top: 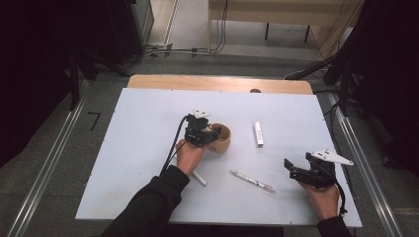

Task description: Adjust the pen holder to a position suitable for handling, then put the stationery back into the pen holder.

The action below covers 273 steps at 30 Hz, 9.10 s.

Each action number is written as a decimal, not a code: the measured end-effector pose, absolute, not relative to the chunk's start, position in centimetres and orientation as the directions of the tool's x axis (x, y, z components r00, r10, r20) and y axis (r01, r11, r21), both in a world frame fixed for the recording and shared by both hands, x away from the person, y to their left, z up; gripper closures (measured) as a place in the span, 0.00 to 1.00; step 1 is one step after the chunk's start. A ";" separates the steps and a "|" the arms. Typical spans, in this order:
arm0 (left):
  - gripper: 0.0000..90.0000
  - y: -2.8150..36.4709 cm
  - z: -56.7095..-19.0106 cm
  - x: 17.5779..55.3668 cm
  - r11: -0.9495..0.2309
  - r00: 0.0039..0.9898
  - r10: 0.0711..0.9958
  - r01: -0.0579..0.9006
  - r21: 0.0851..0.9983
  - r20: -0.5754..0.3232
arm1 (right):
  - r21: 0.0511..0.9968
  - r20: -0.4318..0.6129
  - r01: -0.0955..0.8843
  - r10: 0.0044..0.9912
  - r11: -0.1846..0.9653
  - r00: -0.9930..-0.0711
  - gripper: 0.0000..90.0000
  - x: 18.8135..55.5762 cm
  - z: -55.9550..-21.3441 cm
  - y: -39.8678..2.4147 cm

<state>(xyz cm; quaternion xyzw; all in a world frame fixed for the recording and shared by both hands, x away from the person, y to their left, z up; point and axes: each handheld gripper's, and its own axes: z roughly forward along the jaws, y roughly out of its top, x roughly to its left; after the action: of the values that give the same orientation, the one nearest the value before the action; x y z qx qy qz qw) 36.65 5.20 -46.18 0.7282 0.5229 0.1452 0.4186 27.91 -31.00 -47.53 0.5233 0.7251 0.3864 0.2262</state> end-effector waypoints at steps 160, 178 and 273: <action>0.10 17.1 -48.6 27.3 0.001 0.217 0.963 0.593 0.805 -0.160 | 0.791 0.080 0.589 0.927 0.165 -0.367 0.13 28.5 -47.9 -29.6; 0.08 16.9 -48.6 27.4 -0.013 0.228 0.961 0.601 0.799 -0.155 | 0.801 0.062 0.572 0.927 0.175 -0.370 0.13 29.8 -47.6 -28.1; 0.08 17.0 -48.9 27.7 -0.011 0.232 0.959 0.611 0.792 -0.165 | 0.715 0.037 0.660 0.930 0.231 -0.366 0.51 41.3 -49.7 -20.7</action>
<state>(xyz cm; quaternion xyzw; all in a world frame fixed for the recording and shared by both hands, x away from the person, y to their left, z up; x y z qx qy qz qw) 27.74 17.01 -48.85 0.6766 0.5799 0.2189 0.3975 41.25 -20.75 -49.72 0.5248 0.7575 0.3303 0.2042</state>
